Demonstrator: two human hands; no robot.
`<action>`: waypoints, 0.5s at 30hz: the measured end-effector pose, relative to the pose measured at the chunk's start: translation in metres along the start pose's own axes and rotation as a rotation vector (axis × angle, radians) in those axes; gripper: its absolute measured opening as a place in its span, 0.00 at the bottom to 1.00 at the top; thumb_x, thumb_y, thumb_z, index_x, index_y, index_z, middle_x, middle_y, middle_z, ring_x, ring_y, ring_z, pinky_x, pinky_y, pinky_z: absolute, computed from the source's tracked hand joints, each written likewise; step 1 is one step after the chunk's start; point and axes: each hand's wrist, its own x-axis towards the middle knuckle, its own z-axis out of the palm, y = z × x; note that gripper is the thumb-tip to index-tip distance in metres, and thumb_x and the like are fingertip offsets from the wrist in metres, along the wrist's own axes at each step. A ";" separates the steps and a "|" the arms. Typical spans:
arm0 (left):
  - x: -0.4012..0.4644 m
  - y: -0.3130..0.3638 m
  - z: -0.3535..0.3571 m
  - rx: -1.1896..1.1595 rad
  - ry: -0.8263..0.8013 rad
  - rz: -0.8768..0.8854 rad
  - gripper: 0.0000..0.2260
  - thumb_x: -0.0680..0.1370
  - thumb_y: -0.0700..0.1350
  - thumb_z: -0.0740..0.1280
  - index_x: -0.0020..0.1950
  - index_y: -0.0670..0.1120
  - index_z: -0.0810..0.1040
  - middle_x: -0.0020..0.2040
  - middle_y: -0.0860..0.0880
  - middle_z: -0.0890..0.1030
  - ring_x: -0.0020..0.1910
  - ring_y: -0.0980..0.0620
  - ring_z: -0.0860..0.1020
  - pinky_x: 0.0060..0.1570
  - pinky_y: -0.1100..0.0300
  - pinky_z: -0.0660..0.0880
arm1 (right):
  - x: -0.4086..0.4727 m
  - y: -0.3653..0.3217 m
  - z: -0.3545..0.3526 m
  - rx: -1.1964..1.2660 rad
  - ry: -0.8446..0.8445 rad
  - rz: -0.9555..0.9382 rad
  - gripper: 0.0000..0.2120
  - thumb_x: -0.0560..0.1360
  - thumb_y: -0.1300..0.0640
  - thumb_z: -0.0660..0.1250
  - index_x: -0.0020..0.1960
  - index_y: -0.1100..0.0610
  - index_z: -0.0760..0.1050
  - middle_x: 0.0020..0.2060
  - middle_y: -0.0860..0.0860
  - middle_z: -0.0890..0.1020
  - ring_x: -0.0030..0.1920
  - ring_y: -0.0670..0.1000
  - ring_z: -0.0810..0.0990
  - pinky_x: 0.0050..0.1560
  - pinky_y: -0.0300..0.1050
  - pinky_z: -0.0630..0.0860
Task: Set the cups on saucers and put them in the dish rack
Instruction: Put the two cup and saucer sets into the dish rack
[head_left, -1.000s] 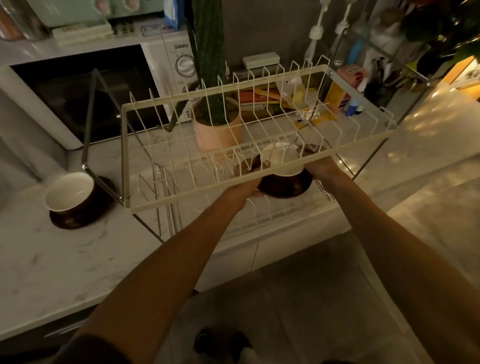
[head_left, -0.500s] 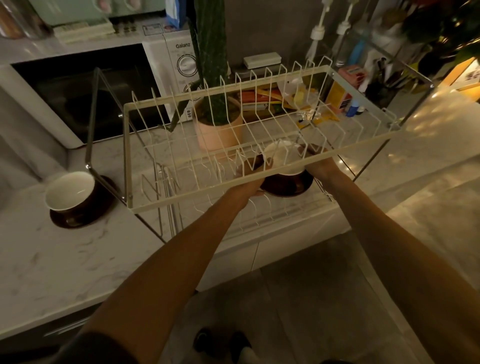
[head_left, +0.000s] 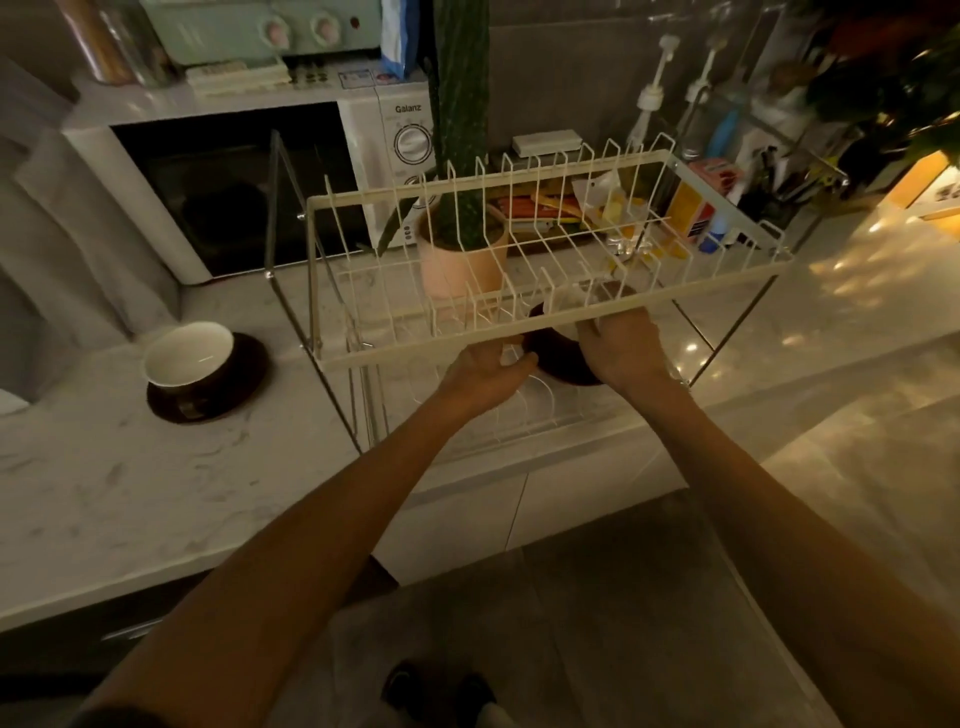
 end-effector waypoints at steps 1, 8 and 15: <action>-0.006 -0.002 -0.003 0.037 -0.009 0.036 0.21 0.78 0.55 0.64 0.69 0.51 0.71 0.68 0.46 0.74 0.64 0.48 0.74 0.62 0.55 0.73 | -0.006 -0.005 0.001 -0.048 0.013 -0.046 0.18 0.81 0.52 0.59 0.65 0.63 0.73 0.61 0.64 0.78 0.62 0.66 0.76 0.61 0.60 0.74; -0.064 -0.023 -0.036 0.144 -0.185 0.050 0.20 0.77 0.58 0.63 0.68 0.55 0.72 0.62 0.47 0.77 0.56 0.52 0.77 0.55 0.59 0.74 | -0.055 -0.048 -0.001 -0.033 -0.048 -0.390 0.14 0.79 0.52 0.60 0.60 0.55 0.78 0.53 0.57 0.84 0.52 0.59 0.82 0.49 0.53 0.80; -0.129 -0.043 -0.087 0.313 -0.467 -0.113 0.24 0.79 0.58 0.60 0.74 0.53 0.65 0.67 0.47 0.74 0.59 0.49 0.77 0.57 0.55 0.77 | -0.088 -0.104 0.001 -0.286 -0.556 -0.516 0.18 0.79 0.41 0.58 0.66 0.46 0.72 0.60 0.51 0.81 0.58 0.55 0.79 0.54 0.51 0.77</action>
